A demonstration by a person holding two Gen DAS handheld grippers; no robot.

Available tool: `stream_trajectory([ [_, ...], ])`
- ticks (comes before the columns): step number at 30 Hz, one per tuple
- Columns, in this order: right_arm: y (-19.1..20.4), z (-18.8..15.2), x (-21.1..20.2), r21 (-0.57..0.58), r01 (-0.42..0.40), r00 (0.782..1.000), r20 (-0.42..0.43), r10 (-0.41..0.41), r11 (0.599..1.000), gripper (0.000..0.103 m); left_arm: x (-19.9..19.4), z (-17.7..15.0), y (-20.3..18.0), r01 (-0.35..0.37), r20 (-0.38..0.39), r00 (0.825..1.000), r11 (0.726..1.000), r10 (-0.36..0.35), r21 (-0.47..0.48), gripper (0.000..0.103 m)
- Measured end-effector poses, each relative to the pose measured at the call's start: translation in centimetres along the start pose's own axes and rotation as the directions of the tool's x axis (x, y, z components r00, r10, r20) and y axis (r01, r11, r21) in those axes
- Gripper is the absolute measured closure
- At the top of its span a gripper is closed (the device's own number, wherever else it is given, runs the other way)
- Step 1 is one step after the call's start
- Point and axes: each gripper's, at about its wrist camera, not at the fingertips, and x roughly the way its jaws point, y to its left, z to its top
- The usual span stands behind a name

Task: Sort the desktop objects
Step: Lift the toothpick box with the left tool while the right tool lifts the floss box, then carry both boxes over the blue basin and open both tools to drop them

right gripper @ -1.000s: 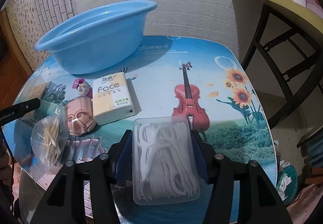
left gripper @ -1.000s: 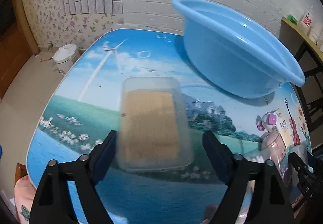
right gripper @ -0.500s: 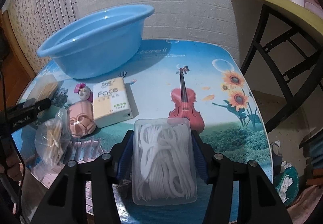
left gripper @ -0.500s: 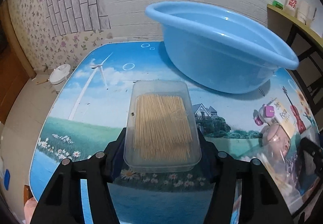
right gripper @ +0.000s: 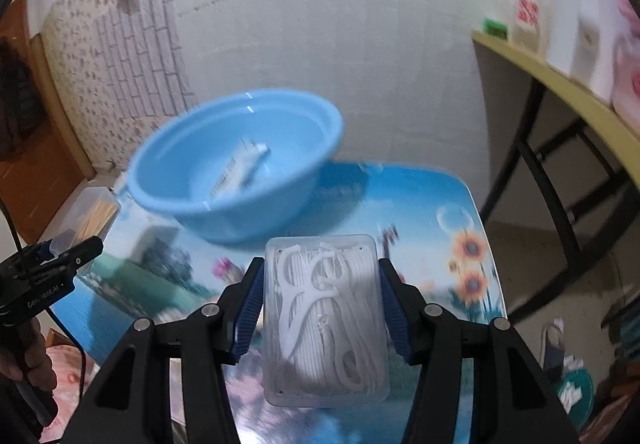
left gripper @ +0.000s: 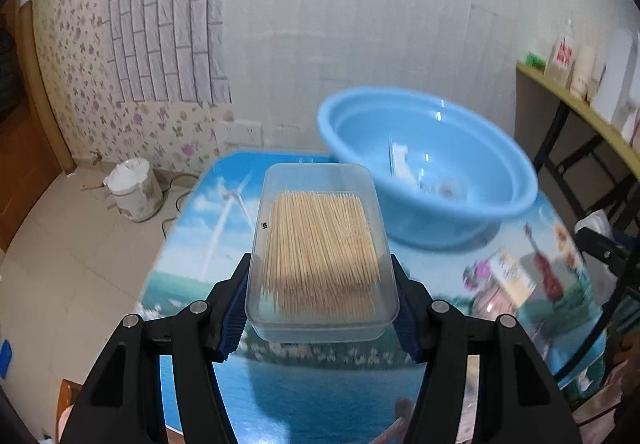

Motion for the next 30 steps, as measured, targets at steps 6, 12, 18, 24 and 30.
stream_trajectory([
  [6, 1.7, 3.3, 0.2, -0.002, -0.082, 0.996, 0.021, 0.082, 0.997, 0.047, -0.5, 3.4, -0.4, 0.063, 0.037, 0.997, 0.998, -0.063, 0.005, 0.044],
  [12, 3.6, 6.3, 2.0, -0.033, -0.117, 0.993, 0.024, 0.118, 0.993, 0.047, 0.9, 5.9, -1.6, 0.109, 0.047, 0.993, 0.994, -0.11, 0.017, 0.044],
  [18, 4.8, 8.6, 4.6, -0.069, -0.126, 0.992, 0.01, 0.127, 0.99, 0.047, 3.5, 7.7, -2.6, 0.143, 0.016, 0.989, 0.99, -0.144, 0.013, 0.044],
  [24, 4.1, 10.0, 7.3, -0.07, -0.112, 0.994, -0.009, 0.112, 0.991, 0.047, 6.6, 9.4, -4.4, 0.186, -0.007, 0.983, 0.982, -0.185, 0.037, 0.044],
  [30, 3.1, 9.7, 9.3, -0.051, -0.11, 0.993, -0.037, 0.108, 0.993, 0.047, 10.0, 10.2, -5.8, 0.205, -0.045, 0.978, 0.977, -0.202, 0.063, 0.044],
])
